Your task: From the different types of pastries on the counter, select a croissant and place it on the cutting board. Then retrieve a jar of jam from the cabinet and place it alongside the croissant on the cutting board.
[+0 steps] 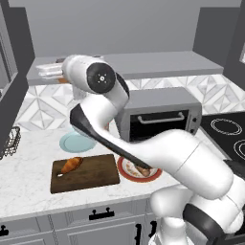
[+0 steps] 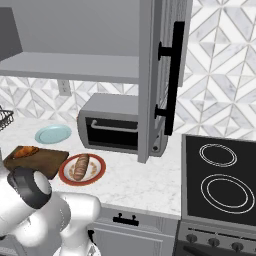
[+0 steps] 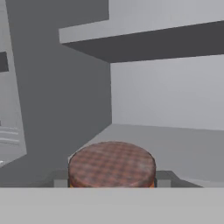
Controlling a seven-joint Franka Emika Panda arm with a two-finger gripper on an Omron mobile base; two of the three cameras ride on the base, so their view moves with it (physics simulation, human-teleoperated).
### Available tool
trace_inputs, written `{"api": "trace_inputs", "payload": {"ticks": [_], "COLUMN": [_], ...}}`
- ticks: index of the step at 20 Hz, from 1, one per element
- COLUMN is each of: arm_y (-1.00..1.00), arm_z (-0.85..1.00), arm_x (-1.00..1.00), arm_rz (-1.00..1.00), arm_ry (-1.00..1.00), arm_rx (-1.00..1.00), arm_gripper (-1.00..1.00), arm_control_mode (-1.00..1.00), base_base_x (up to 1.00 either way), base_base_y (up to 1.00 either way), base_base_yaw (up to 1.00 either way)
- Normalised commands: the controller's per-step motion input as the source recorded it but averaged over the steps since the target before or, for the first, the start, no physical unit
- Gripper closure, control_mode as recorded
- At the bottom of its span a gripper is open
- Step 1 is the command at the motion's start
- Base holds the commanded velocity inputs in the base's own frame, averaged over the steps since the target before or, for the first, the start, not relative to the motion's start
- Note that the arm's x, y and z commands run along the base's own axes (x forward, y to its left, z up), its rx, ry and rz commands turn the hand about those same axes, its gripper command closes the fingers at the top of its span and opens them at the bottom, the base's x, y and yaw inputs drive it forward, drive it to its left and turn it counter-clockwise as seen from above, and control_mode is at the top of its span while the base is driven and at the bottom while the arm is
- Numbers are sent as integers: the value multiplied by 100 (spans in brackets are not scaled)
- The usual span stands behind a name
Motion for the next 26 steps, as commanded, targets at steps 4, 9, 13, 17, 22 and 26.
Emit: {"api": "trace_inputs", "payload": {"ticks": [4, 9, 13, 17, 22, 26], "arm_y": [-64, -48, -36, -8, -22, -53], "arm_z": [-43, -50, -56, -34, -19, -64], "arm_x": [-100, -100, -79, -5, 8, 1], "arm_rz": [8, 8, 9, 9, 5, 8], "arm_ry": [0, 0, 2, 2, 0, 5], "arm_rx": [2, 0, 0, 1, 0, 0], "arm_gripper": [100, 100, 100, 100, 100, 100], "arm_control_mode": [-100, -100, -100, -100, -100, -100], "base_base_x": [0, 0, 0, 0, 0, 0], "base_base_y": [0, 0, 0, 0, 0, 0], "base_base_yaw": [0, 0, 0, 0, 0, 0]}}
